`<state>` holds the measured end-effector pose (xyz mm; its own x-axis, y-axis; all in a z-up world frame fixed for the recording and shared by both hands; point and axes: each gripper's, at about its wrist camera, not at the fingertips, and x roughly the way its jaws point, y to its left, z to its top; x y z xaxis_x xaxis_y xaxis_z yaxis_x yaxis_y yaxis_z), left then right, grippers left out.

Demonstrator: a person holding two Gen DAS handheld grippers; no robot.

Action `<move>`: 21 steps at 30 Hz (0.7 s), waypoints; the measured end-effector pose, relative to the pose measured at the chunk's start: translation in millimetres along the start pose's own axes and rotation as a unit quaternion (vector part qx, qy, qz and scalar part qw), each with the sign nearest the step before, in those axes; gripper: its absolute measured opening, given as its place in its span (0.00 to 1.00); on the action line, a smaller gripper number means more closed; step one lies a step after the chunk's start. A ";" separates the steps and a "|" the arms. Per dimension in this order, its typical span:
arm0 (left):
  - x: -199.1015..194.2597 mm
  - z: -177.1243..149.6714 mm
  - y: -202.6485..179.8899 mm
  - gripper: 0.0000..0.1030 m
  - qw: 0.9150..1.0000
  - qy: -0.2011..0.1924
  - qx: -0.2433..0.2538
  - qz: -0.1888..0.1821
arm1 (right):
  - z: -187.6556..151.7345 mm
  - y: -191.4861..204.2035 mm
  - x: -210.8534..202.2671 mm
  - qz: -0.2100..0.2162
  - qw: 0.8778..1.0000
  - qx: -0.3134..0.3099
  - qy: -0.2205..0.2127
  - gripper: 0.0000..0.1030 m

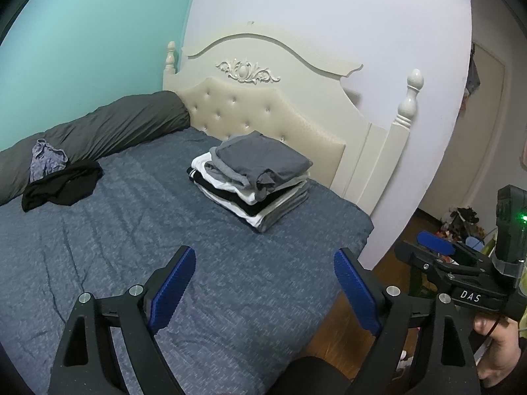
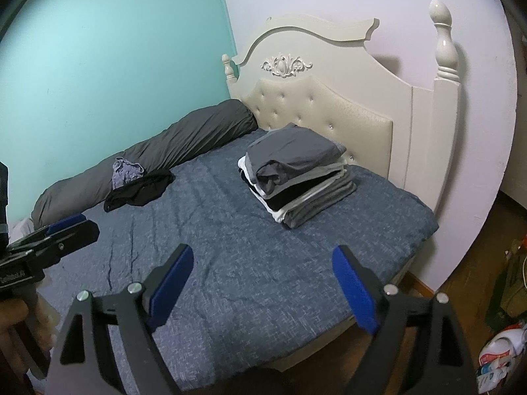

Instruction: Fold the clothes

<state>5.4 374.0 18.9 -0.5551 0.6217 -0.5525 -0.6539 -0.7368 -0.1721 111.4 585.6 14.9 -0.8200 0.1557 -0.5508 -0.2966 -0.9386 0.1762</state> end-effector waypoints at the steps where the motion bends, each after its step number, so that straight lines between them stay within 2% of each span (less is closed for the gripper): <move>1: -0.4 -1.3 0.0 0.86 1.000 0.000 0.001 0.001 | -1.1 0.3 -0.2 0.000 1.000 0.000 0.000 0.85; 6: -2.5 -7.8 1.9 0.87 1.000 0.000 0.001 0.004 | -6.5 1.6 -1.0 0.000 1.000 -0.001 0.002 0.85; 10: -4.3 -12.8 4.4 0.99 1.000 -0.003 -0.003 0.010 | -9.2 0.8 -1.7 -0.002 1.000 -0.002 0.003 0.85; 21: -5.5 -21.4 10.5 1.00 1.000 -0.003 -0.012 0.023 | -11.9 2.2 -5.0 -0.004 1.000 -0.005 0.000 0.85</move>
<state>12.6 357.2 2.7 -0.5879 0.5886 -0.5548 -0.6151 -0.7708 -0.1660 120.7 579.1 8.4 -0.8184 0.1626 -0.5511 -0.2972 -0.9406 0.1639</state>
